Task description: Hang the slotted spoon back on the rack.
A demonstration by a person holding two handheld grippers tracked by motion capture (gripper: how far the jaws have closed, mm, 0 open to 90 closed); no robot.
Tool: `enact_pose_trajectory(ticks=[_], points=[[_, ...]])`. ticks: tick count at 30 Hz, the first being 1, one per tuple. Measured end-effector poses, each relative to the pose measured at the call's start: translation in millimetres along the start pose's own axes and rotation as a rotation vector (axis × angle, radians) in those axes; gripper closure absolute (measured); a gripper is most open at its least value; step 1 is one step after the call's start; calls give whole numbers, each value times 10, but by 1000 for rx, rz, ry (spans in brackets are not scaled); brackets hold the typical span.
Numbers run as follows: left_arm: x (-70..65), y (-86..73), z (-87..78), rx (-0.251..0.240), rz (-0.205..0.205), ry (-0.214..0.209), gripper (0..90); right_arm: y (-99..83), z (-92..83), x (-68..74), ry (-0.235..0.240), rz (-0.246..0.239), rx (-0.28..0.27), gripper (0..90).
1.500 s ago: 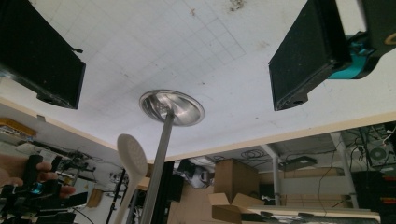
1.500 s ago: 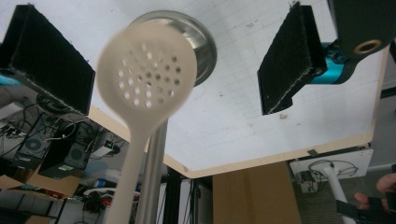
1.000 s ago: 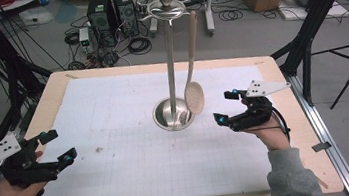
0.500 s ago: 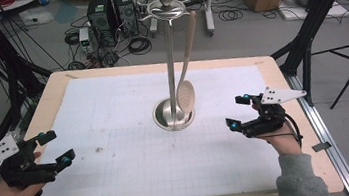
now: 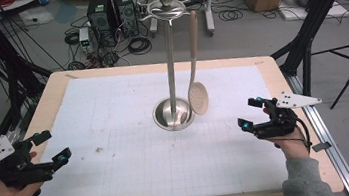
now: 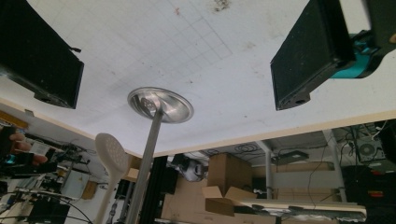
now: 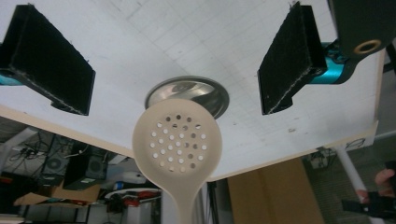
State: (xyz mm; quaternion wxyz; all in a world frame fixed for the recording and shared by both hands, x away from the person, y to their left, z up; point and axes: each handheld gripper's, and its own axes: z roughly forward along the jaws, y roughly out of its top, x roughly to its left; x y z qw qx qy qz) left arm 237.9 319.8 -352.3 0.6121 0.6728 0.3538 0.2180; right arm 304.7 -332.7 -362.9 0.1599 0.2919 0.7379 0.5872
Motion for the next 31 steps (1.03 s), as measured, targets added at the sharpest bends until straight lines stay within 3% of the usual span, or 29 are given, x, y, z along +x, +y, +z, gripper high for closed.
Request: enact_pose_trajectory(ticks=[6,16,31], points=[[48,-48,-4,11,-8,14,30,-82,-142,-63,-44,31,-44,101],[107,-100,-8,4,-17,49,29,-224,-292,-165,-114,39,-25,101],[227,-175,-78,-7,-58,93,29,-328,-413,-214,-155,80,-77,101]])
